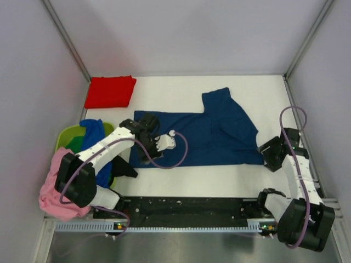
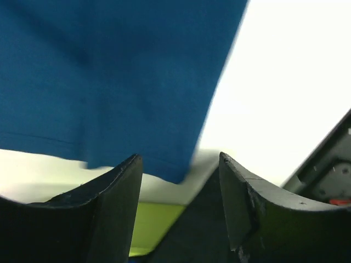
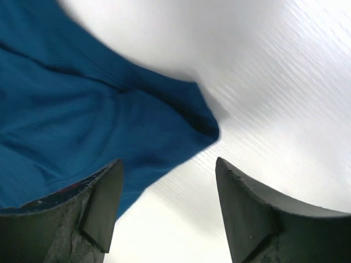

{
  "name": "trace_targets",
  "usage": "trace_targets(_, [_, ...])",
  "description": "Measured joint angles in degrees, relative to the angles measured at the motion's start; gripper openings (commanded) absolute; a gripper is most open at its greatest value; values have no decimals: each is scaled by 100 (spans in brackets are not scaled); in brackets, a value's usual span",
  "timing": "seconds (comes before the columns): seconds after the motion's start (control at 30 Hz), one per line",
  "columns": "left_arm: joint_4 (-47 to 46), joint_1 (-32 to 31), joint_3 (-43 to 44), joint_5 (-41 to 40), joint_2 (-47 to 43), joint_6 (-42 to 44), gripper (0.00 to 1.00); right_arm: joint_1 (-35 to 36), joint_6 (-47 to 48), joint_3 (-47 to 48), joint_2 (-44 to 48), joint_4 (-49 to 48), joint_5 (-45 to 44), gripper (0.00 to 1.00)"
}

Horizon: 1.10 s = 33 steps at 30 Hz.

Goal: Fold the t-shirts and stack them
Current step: Fold the flattened tshirt in 1/3 of the way

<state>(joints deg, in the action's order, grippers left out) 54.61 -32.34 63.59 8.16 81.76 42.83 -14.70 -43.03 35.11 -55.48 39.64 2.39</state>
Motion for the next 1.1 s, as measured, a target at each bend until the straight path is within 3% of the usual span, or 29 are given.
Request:
trace_targets(0.13, [129, 459, -1156, -136, -28, 232, 63, -11, -378, -404, -15, 188, -81, 60])
trace_targets(0.33, [-577, 579, -1895, -448, -2, 225, 59, -11, -678, -813, -184, -299, -94, 52])
trace_targets(0.43, [-964, 623, -1958, -702, 170, 133, 48, -11, -756, -846, -350, -608, -223, 34])
trace_targets(0.5, [-1113, 675, -1947, -841, 214, 20, 18, -20, -734, -833, -496, -835, -339, 0])
trace_targets(0.53, [-1165, 686, -1950, -898, 212, -39, 0, -24, -678, -828, -553, -890, -376, 0])
trace_targets(0.73, [-1434, 756, -1969, -1150, 24, -181, 0, -162, -387, -498, -743, -673, -437, 0])
trace_targets(0.9, [-763, 756, -1687, -927, -516, -243, 0, -343, -352, -166, -155, 76, -457, 0])
trace_targets(1.1, [-179, 756, -1740, -579, -509, -236, 0, -439, -811, -378, 380, 833, -479, 1])
